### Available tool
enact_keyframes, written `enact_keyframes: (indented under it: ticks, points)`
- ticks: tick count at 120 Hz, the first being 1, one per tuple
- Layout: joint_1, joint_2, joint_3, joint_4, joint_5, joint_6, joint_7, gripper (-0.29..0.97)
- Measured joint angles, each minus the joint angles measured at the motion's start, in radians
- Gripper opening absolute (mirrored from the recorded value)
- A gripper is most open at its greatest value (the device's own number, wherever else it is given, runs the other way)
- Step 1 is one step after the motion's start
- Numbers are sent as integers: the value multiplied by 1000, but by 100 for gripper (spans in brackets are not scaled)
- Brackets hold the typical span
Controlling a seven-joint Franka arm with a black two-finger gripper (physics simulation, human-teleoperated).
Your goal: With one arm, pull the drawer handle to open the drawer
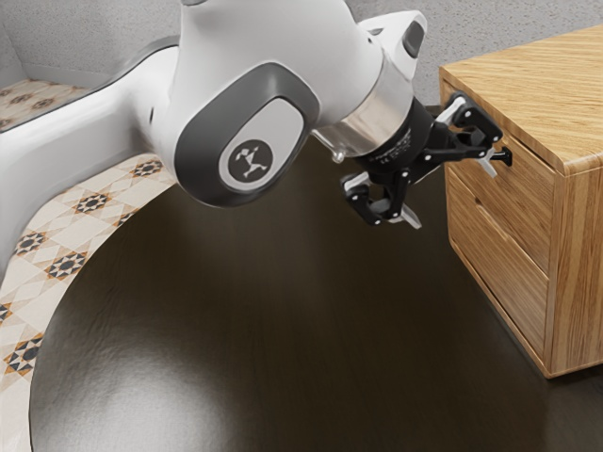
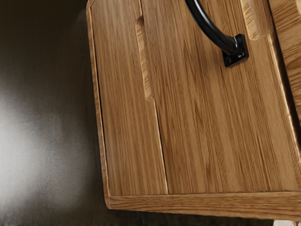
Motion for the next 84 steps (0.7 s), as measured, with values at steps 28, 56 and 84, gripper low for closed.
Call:
enact_keyframes:
  ticks: [28,56,84]
  points:
    - [-46,-28,49,-34,-2,7,8,68]
    - [2,0,83,-29,2,9,15,68]
    - [120,31,83,-5,11,11,19,68]
